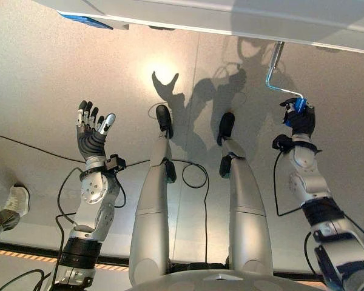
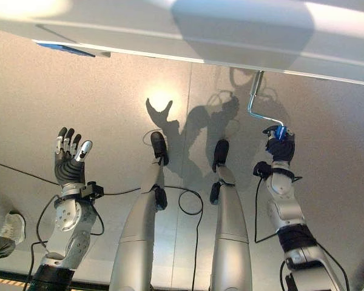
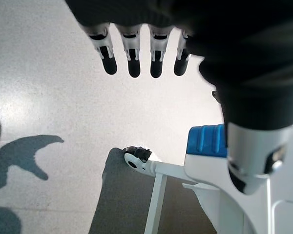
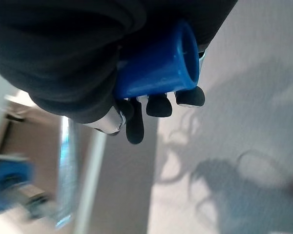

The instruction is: Raise the hospital bed

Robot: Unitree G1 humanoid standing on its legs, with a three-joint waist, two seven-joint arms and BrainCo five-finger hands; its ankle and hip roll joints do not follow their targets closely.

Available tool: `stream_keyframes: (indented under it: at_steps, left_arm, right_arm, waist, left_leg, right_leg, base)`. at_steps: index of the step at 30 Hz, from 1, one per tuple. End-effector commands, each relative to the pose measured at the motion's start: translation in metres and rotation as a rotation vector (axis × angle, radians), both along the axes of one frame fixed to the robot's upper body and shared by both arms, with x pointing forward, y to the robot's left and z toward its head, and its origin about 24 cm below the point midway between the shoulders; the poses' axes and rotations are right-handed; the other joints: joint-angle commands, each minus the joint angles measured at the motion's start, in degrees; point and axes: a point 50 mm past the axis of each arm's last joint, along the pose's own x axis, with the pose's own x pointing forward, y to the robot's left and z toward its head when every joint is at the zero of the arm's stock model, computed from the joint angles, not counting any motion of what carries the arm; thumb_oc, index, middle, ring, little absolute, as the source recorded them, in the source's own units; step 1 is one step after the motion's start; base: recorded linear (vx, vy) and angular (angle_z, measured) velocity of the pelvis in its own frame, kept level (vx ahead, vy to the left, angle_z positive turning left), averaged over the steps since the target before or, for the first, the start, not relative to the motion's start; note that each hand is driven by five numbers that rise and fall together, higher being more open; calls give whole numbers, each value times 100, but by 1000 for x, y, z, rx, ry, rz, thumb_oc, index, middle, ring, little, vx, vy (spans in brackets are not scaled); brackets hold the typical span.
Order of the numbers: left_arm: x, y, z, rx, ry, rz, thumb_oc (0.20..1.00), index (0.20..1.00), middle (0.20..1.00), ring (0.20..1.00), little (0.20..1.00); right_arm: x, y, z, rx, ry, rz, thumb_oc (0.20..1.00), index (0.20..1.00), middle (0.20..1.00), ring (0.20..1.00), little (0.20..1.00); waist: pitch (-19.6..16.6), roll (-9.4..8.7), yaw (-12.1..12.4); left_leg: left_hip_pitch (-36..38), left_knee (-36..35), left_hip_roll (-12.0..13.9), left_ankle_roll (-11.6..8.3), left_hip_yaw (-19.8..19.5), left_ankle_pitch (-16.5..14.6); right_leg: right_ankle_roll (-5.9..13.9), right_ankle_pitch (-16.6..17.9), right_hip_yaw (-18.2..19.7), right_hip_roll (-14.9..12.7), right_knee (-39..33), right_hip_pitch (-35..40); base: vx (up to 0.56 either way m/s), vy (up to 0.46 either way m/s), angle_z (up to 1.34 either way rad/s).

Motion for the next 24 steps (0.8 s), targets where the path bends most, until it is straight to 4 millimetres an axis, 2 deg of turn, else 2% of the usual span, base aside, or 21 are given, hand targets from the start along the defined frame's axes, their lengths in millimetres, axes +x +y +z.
stream_keyframes:
  at_steps: [1,5,14,18,24]
  left_arm:
    - [-9,-1,8,15,-72,-22,1000,1000,1000,1000,1000]
    - [-5,-13,17,17,-113,-103,1000,1000,1000,1000,1000]
    - [-1,-27,31,36,-169,-179,1000,1000,1000,1000,1000]
    - [-1,-30,36,47,-192,-193,1000,1000,1000,1000,1000]
    - [1,-34,41,45,-214,-208,1000,1000,1000,1000,1000]
  right_arm:
    - [-6,-65,67,99,-239,-319,200,200,200,200,200]
    - [19,-78,61,130,-54,-334,200,200,200,200,200]
    - [32,-83,45,129,169,-335,200,200,200,200,200]
    - [33,-81,36,127,240,-338,200,200,200,200,200]
    - [46,-56,28,-12,378,-256,200,200,200,200,200]
  waist:
    - [-100,252,90]
    - [-100,349,237]
    - [-100,531,422]
    - [-100,605,498]
    - [-100,707,663]
  left_leg:
    - [-31,587,-88,-296,-338,-788]
    - [-63,564,-119,-298,-333,-785]
    - [-105,582,-147,-285,-341,-797]
    - [-105,587,-158,-283,-354,-792]
    - [-150,620,-200,-240,-371,-791]
  right_leg:
    - [337,801,-139,140,-1063,227]
    - [339,784,-159,134,-1058,190]
    - [338,734,-171,119,-1010,155]
    - [340,723,-184,106,-1016,169]
    - [333,702,-174,101,-948,103]
  base:
    - [-61,17,-2]
    - [2,9,-2]
    - [0,0,0]
    - [0,0,0]
    - [0,-1,1]
